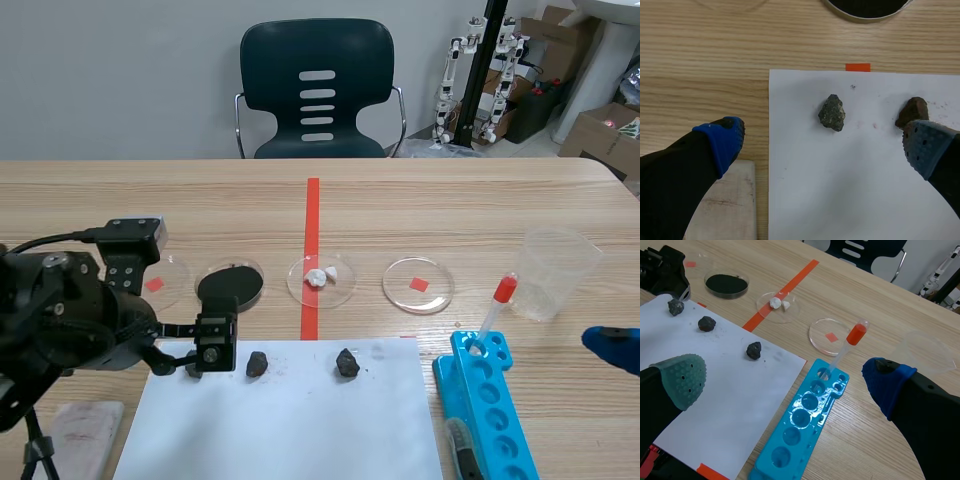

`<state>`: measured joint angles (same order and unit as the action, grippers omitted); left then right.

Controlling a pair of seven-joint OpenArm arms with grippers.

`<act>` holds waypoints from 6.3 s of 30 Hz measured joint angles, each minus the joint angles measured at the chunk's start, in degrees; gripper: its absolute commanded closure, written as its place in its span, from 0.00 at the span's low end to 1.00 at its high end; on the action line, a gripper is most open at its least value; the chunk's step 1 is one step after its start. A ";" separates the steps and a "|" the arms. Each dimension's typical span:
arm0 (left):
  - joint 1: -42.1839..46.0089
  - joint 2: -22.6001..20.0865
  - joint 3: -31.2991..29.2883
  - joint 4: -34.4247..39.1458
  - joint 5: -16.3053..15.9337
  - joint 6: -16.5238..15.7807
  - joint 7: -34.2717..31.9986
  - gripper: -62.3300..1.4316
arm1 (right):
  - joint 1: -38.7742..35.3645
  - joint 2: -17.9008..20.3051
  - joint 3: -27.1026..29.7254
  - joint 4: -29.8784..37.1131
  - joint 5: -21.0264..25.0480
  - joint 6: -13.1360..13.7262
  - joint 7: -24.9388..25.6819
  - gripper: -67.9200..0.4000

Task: Pick up the left mineral with the left hand

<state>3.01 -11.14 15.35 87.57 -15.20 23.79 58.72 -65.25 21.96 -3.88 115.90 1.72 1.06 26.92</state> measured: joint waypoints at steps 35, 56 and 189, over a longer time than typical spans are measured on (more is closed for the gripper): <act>-14.01 -0.11 9.18 -19.23 1.92 9.60 7.13 0.00 | 0.00 0.15 0.00 0.00 0.02 0.00 0.00 0.00; -13.97 -0.13 9.18 -19.23 2.21 9.03 10.01 0.71 | 0.00 0.15 0.00 0.00 0.02 0.00 0.00 0.00; 35.39 -12.04 -12.76 18.69 7.91 -40.15 -62.79 0.84 | 0.00 0.31 0.00 0.00 0.02 0.00 0.00 0.00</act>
<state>38.39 -23.18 2.59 106.26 -7.29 -16.36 -4.08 -65.25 22.26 -3.88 115.90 1.74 1.06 26.92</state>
